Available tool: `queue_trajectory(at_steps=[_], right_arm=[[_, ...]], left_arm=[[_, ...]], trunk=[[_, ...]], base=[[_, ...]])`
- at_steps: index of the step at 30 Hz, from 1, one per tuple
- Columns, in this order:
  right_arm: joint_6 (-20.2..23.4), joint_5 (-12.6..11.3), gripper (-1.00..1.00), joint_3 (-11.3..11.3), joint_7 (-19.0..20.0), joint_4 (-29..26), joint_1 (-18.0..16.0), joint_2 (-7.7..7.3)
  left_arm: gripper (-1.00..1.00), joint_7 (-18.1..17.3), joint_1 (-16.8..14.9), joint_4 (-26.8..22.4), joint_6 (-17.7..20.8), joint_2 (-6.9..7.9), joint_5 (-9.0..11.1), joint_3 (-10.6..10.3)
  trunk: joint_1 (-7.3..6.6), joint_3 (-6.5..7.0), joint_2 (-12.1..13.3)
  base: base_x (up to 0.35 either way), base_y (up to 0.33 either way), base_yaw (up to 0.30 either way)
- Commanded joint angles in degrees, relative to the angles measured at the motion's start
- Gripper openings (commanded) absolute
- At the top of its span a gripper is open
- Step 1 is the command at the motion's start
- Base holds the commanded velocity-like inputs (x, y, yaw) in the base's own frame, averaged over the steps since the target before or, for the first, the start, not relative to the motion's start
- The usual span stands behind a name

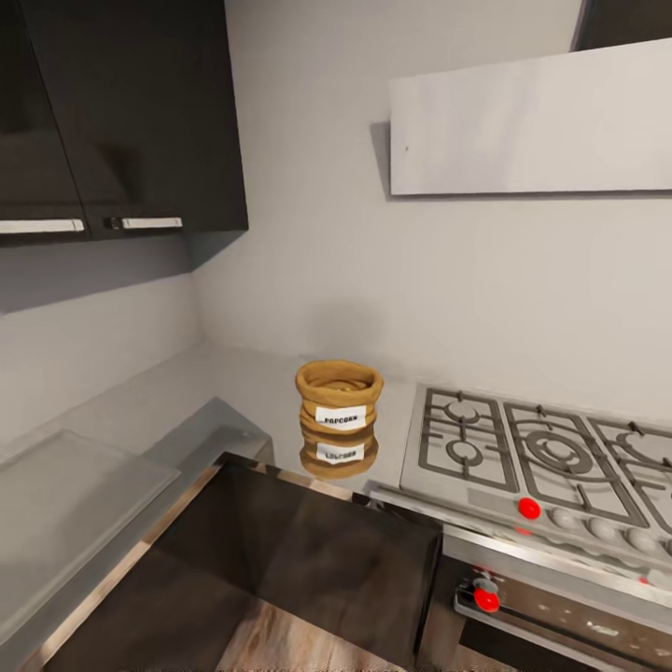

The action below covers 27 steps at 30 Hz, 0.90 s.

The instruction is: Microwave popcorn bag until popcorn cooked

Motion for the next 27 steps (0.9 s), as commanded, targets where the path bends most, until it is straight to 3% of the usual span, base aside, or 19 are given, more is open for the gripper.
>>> queue_trajectory(at_steps=[1, 27], right_arm=[[-0.3, 0.4, 1.0, -0.5, 0.1, 0.2, -0.1, -0.05], [-0.3, 0.4, 1.0, -0.5, 0.1, 0.2, -0.1, -0.14]], left_arm=[[1.0, 0.2, 0.0, 0.0, -0.1, -0.02, 0.2, 0.1], [1.0, 0.8, 0.0, 0.0, -0.2, -0.11, 0.2, 0.1]], trunk=[[0.0, -0.16, -0.1], [0.0, -2.53, -0.1]], base=[[0.0, 0.0, 0.0], [0.0, 0.0, 0.0]])
